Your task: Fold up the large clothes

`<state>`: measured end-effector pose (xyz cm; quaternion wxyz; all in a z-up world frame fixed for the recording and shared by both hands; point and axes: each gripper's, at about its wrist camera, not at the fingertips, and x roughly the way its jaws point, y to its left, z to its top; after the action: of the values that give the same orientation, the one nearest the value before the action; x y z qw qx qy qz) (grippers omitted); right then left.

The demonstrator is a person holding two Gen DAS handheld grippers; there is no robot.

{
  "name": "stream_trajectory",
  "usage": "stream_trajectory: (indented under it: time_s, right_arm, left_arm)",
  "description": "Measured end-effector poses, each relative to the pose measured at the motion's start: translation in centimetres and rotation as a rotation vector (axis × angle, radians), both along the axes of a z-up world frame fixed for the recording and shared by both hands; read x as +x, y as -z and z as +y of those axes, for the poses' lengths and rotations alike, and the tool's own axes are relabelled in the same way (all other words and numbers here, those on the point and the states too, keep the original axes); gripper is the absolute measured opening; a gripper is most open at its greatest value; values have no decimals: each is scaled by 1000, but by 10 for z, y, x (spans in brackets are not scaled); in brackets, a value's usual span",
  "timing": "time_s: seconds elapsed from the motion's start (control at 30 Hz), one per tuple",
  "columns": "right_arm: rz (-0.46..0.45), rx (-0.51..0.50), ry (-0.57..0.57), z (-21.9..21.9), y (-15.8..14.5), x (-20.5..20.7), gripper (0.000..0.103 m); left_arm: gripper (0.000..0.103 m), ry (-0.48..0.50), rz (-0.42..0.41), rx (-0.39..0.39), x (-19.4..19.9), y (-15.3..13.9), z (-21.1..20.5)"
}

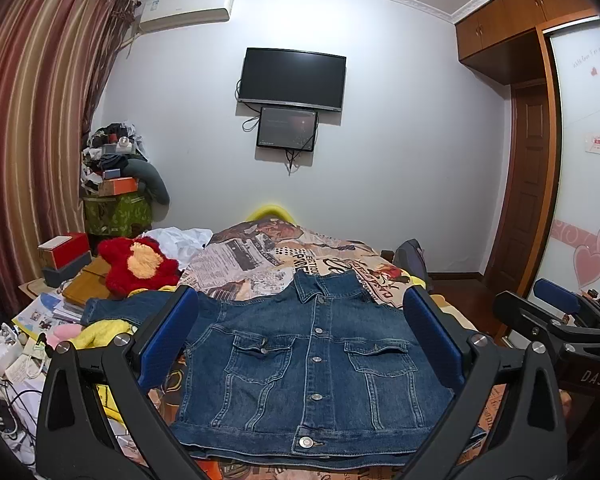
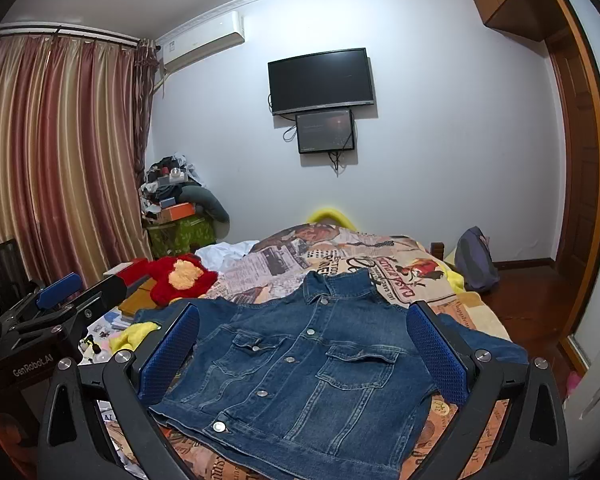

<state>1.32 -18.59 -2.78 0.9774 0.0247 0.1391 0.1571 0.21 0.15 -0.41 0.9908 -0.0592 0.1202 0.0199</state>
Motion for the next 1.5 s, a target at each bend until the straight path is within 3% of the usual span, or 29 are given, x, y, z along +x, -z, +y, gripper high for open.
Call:
stream_trajectory:
  time_s: [1.5]
  right_arm:
    - [2, 0, -1, 1, 3, 4, 103]
  left_arm:
    - [103, 2, -6, 23, -4, -3, -3]
